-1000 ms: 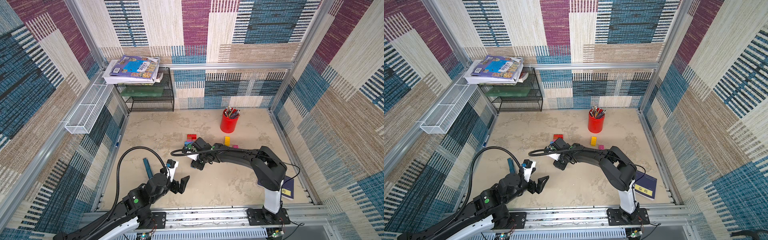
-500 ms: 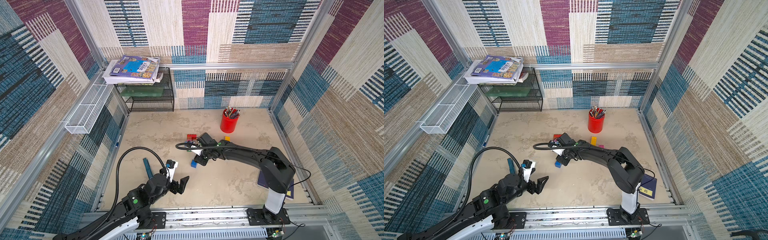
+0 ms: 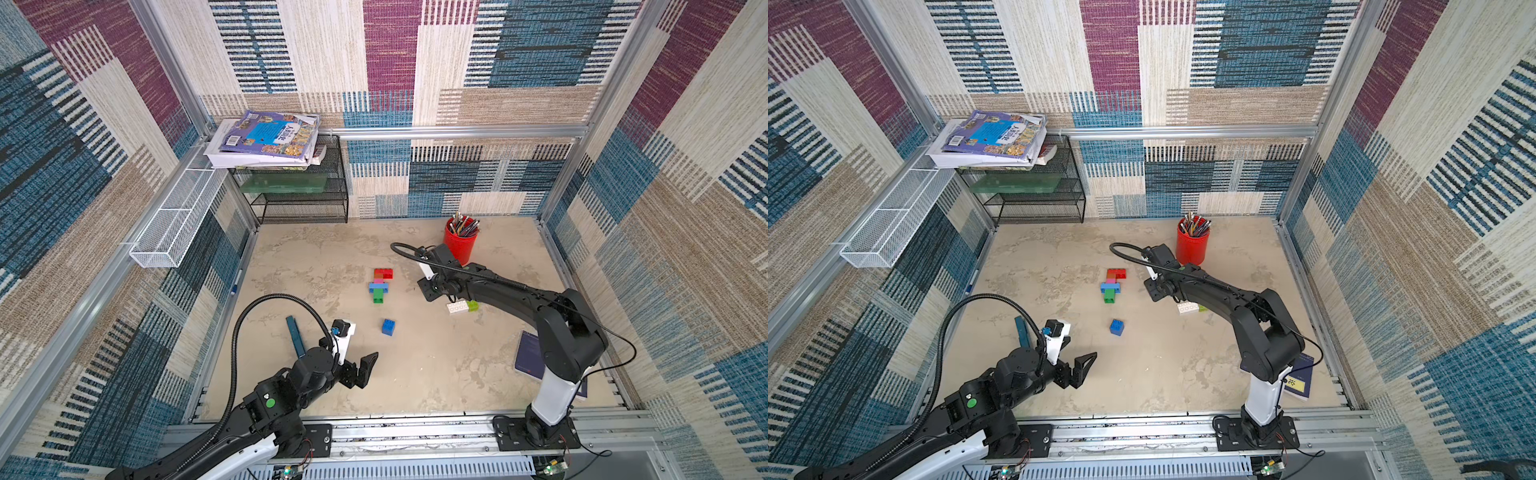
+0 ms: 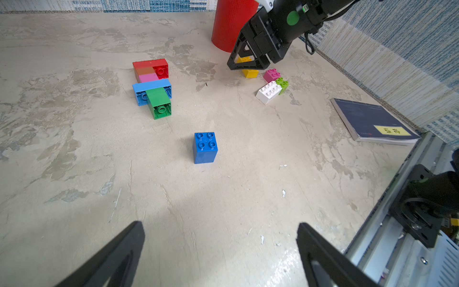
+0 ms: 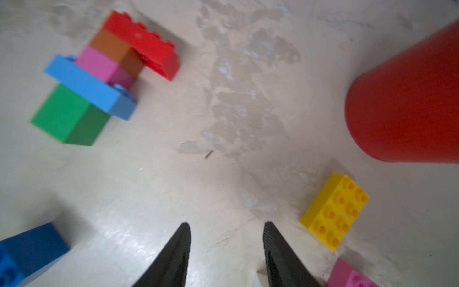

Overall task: Assemble the letter f with lego
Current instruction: Pick up the lego brick from the center of the board.

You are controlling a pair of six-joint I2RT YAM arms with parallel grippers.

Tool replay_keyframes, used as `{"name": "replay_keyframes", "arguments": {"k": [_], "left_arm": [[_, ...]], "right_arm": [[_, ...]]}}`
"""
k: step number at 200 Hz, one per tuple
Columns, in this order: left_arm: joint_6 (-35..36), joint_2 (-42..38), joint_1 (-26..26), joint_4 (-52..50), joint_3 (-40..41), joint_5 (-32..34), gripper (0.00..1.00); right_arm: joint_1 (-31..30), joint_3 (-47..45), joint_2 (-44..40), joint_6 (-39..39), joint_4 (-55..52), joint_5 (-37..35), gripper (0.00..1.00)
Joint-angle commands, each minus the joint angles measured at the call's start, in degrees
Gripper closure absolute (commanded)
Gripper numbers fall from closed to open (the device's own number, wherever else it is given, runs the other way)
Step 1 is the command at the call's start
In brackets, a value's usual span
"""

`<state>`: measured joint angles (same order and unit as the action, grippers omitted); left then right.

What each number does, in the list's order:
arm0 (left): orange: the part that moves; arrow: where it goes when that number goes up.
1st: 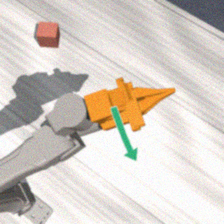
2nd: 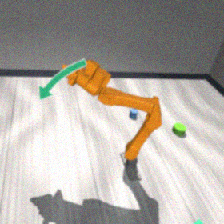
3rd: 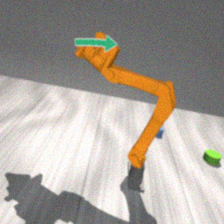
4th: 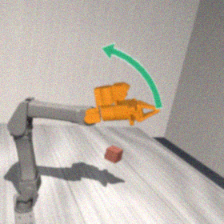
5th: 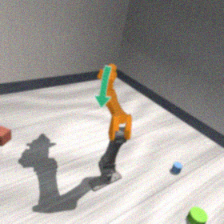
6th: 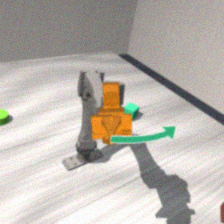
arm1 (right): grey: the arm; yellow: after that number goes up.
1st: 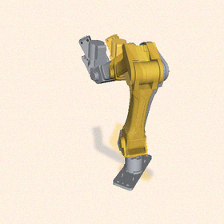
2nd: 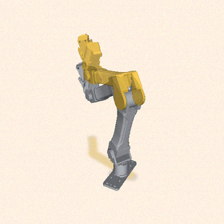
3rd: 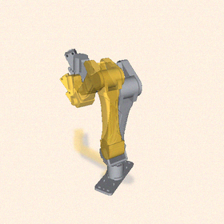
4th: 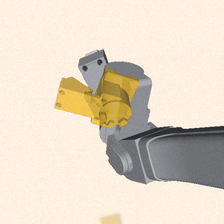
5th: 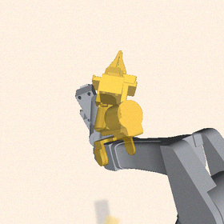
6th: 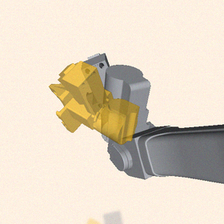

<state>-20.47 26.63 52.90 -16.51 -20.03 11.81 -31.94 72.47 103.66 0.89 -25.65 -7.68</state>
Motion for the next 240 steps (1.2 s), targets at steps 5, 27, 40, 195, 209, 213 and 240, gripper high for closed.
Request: {"name": "replay_keyframes", "arguments": {"k": [5, 27, 40, 195, 209, 213, 240], "left_arm": [[-0.76, 0.08, -0.04, 0.07, -0.04, 0.08, 0.01], [-0.82, 0.15, -0.08, 0.42, 0.16, 0.3, 0.01], [-0.86, 0.25, -0.06, 0.85, 0.27, 0.11, 0.01], [-0.8, 0.44, -0.08, 1.07, 0.4, -0.19, 0.01], [-0.87, 0.44, -0.08, 0.98, 0.37, -0.21, 0.01], [-0.84, 0.44, -0.03, 0.9, 0.49, -0.21, 0.01], [-0.91, 0.45, -0.06, 0.83, 0.47, -0.38, 0.01]], "right_arm": [[1.7, 0.39, 1.15, -5.07, -1.34, -4.37, 0.49], [4.37, 0.44, 2.35, -7.9, -1.93, -5.44, 0.48], [5.58, 0.22, 2.77, -8.51, -1.22, -5.2, 0.47], [9.05, 7.16, 11.66, -11.13, -3.66, -8.92, 0.48], [9.01, 7.13, 11.57, -10.91, -3.44, -8.43, 0.51], [9.01, 7.14, 11.57, -10.76, -3.38, -8.25, 0.51], [9.33, 7.89, 12.2, -10.22, -3.77, -7.17, 0.54]]}}
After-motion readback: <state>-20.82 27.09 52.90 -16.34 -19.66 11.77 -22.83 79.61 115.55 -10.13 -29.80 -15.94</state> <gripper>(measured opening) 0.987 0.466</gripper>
